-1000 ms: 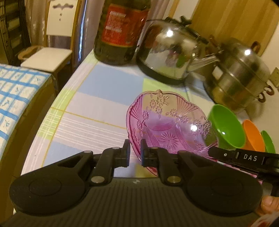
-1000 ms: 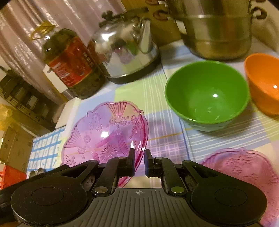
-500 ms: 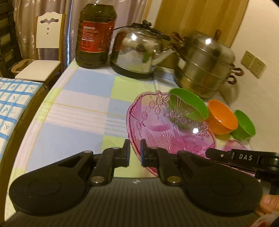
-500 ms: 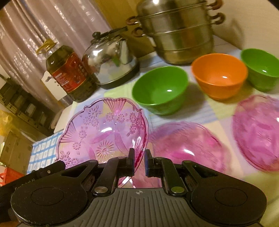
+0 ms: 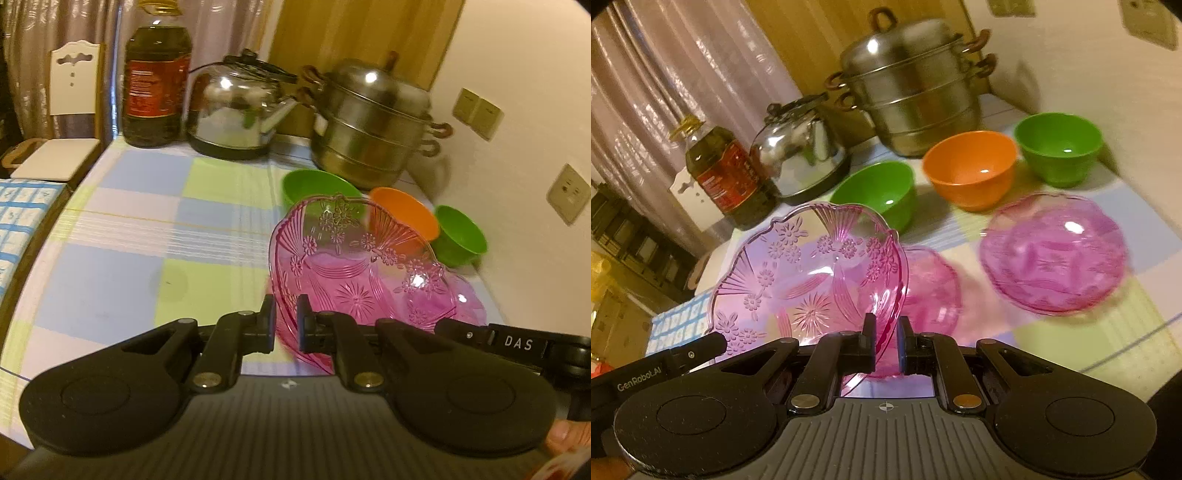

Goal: Organize plates and bowls
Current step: 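Carry the pink plate with both grippers onto the pink plate by the wall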

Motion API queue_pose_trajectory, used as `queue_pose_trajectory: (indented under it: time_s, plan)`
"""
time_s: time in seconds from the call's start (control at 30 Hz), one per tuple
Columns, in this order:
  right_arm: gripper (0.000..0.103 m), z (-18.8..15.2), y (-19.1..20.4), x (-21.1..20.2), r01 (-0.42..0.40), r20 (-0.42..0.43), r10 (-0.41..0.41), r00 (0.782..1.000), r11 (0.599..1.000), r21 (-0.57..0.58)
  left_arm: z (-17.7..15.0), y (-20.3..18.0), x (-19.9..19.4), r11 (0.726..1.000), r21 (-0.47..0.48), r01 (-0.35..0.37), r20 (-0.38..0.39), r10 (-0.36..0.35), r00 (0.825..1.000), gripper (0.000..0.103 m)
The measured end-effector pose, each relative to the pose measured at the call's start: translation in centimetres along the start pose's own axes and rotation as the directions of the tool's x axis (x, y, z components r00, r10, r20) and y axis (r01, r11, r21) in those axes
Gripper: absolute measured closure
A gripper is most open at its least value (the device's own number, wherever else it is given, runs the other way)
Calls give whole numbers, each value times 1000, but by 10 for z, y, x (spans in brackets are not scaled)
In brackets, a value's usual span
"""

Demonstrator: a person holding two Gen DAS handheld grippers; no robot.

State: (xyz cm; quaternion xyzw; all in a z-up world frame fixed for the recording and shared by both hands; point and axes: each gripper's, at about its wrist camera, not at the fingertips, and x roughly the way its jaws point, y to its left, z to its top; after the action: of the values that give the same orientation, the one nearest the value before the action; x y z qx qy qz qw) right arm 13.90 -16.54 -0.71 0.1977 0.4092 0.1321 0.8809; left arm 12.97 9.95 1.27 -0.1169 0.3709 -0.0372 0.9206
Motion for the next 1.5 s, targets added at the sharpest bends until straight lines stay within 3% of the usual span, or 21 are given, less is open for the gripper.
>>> queue_pose_trajectory:
  time_s: [0.33, 0.77, 1.17, 1.5]
  plan:
    - [92, 0, -51, -35, 66, 40, -68, 997, 997, 49, -11, -58, 14, 995, 71, 66, -38, -64, 997, 93]
    - [92, 21, -133, -52, 166, 57, -176, 983, 975, 149, -19, -138, 69, 981, 119, 154, -116, -140, 983, 93]
    - [93, 39, -179, -19, 229, 29, -237, 971, 959, 170, -25, -168, 137, 981, 112, 158, -194, -134, 972, 93]
    - [93, 48, -190, 18, 251, 4, -254, 967, 956, 151, -23, -171, 163, 984, 125, 130, -207, -103, 973, 92]
